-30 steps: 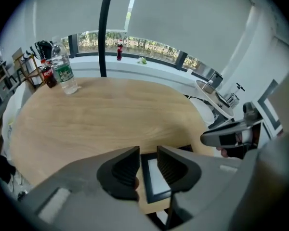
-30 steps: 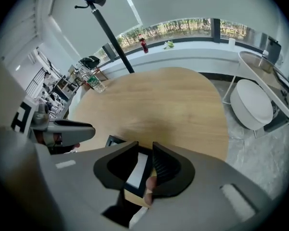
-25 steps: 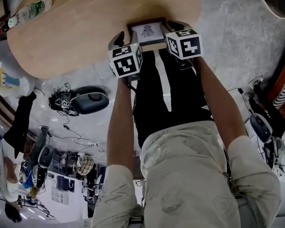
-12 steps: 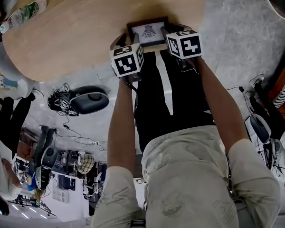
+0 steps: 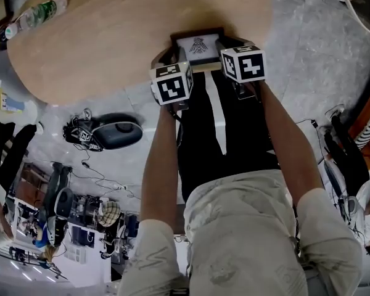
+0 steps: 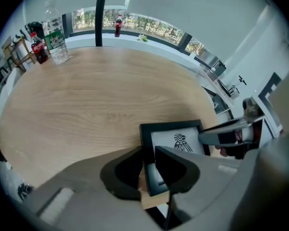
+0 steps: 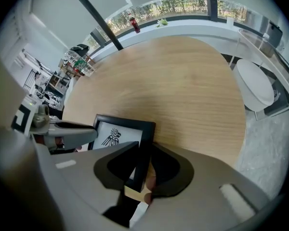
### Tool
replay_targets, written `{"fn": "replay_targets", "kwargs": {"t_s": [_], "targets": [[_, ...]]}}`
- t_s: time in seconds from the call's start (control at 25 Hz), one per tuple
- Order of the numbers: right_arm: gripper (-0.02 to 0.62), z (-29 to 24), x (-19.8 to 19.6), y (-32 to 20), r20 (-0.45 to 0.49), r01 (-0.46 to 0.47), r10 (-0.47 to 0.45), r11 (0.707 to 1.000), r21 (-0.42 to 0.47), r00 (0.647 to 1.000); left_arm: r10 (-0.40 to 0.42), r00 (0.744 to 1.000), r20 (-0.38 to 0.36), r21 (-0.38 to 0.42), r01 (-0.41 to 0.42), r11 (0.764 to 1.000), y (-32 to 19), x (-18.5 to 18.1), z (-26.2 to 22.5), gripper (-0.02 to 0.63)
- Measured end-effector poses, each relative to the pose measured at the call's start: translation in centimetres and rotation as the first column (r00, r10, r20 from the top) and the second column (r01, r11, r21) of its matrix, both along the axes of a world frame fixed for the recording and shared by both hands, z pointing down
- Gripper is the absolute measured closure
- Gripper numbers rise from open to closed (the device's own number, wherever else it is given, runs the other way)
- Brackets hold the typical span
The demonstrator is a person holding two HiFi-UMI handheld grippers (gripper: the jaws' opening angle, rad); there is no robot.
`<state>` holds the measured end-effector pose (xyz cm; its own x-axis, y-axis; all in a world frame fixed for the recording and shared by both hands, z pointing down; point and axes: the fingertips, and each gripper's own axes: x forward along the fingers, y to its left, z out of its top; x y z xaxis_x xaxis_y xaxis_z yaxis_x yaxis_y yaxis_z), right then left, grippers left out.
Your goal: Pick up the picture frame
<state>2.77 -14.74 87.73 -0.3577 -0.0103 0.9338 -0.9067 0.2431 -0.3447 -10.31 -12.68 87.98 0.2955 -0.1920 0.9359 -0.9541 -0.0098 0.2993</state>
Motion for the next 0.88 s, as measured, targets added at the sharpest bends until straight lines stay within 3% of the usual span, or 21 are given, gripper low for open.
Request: {"fn": "replay_targets", "kwargs": {"t_s": [0.44, 0.88], "targets": [[0.512, -0.6, -0.2, 0.1, -0.015, 0.006, -0.006, 1.000, 0.013, 1.000, -0.009, 1.000, -0.006, 0.010, 0.009, 1.000, 0.3, -0.2, -0.9, 0.517], [0.514, -5.0, -0.4, -1.0, -0.003, 0.015, -0.014, 0.995, 0.097, 1.000, -0.018, 1.000, 0.011, 0.088, 0.017, 0.996, -0.5, -0.4, -5.6, 0.517]]}}
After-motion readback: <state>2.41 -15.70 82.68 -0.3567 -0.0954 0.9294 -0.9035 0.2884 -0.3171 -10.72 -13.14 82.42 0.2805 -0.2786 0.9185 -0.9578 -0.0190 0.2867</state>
